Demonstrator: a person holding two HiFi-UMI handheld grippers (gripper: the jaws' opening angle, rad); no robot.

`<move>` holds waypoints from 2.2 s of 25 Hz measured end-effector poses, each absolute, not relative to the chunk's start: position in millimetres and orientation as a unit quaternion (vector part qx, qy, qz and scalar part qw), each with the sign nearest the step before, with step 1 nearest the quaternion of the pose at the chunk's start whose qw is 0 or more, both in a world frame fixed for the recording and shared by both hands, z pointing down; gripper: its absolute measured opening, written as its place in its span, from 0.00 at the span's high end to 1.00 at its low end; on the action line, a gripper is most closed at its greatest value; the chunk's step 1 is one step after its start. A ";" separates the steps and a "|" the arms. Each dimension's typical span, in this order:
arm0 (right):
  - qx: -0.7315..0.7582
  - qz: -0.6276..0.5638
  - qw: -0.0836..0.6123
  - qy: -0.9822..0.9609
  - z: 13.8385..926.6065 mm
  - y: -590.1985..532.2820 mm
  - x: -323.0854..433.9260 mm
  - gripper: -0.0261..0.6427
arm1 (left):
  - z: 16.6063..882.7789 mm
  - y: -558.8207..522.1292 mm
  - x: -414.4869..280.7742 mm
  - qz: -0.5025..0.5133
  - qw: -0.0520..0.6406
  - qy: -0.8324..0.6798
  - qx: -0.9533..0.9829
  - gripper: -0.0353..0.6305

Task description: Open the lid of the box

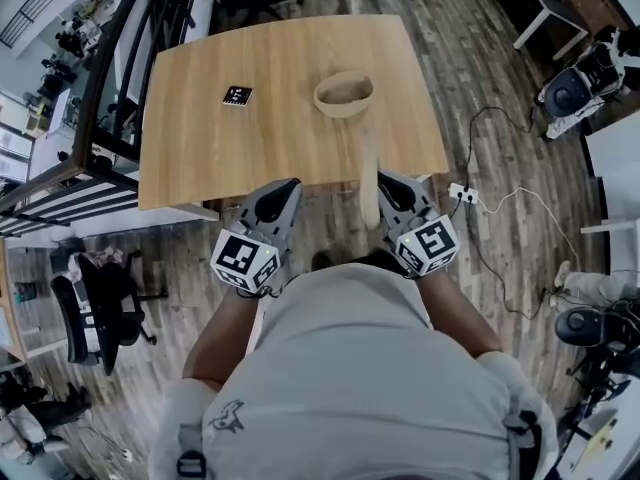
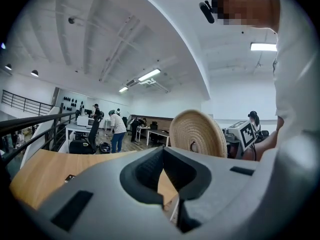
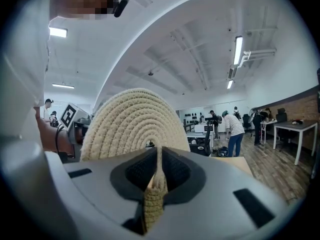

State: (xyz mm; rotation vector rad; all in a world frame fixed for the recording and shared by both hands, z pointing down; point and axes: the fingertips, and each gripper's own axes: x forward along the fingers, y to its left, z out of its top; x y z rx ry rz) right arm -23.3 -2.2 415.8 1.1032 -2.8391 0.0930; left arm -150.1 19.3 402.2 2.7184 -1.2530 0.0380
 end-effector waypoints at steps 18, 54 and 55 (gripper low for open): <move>0.308 0.038 0.043 -0.950 406.9 38.4 38.3 0.91 | 395.3 59.6 -80.2 0.006 0.075 -0.447 0.891 0.94; 0.256 0.045 0.035 -0.965 415.5 177.3 206.5 0.91 | 399.3 196.5 91.4 0.005 0.059 -0.473 0.879 0.94; 0.254 0.046 0.035 -0.965 416.8 178.0 206.5 0.91 | 398.1 196.3 90.9 0.001 0.058 -0.476 0.878 0.94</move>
